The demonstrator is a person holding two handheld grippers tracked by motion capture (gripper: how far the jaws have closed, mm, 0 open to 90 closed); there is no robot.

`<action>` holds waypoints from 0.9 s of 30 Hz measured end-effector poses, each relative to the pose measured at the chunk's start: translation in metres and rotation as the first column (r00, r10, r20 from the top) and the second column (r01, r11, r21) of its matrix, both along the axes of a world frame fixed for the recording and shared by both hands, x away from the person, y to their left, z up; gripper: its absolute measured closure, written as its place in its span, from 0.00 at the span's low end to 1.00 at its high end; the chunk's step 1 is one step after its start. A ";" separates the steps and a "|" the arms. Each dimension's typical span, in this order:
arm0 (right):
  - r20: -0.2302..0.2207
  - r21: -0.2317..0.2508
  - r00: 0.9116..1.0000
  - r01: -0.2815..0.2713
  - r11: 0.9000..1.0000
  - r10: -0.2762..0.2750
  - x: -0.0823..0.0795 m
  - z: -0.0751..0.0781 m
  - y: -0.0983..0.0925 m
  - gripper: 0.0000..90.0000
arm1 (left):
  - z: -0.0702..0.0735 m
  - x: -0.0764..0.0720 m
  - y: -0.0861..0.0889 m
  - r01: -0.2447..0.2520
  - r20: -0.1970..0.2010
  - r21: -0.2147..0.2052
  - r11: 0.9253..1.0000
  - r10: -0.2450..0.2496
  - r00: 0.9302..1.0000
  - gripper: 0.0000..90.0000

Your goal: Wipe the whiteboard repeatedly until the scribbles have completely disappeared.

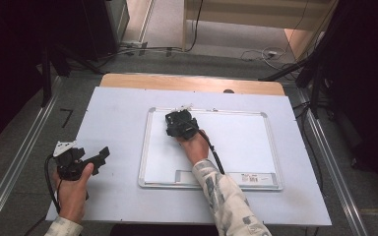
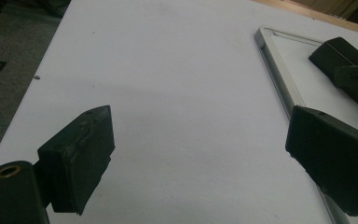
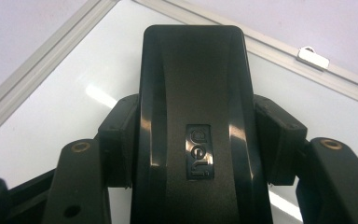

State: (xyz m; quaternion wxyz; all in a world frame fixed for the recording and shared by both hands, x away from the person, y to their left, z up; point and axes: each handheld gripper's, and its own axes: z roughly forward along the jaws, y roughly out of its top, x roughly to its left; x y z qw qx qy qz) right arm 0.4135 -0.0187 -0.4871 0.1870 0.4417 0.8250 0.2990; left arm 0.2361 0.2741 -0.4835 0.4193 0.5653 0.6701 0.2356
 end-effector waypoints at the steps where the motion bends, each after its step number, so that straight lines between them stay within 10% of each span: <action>1: 0.000 0.001 1.000 0.003 1.000 -0.003 -0.002 0.000 -0.001 0.42 | 0.000 0.000 0.000 0.000 0.000 0.000 1.000 0.000 1.000 0.09; 17: -0.007 -0.005 0.999 -0.054 0.999 0.054 -0.036 -0.001 0.014 0.42 | 0.000 0.004 -0.005 0.012 -0.002 0.006 1.000 -0.012 1.000 0.10; 27: -0.003 0.005 0.997 -0.071 0.997 0.071 -0.026 -0.001 0.021 0.42 | 0.001 0.003 -0.005 0.011 -0.001 0.003 1.000 -0.011 1.000 0.09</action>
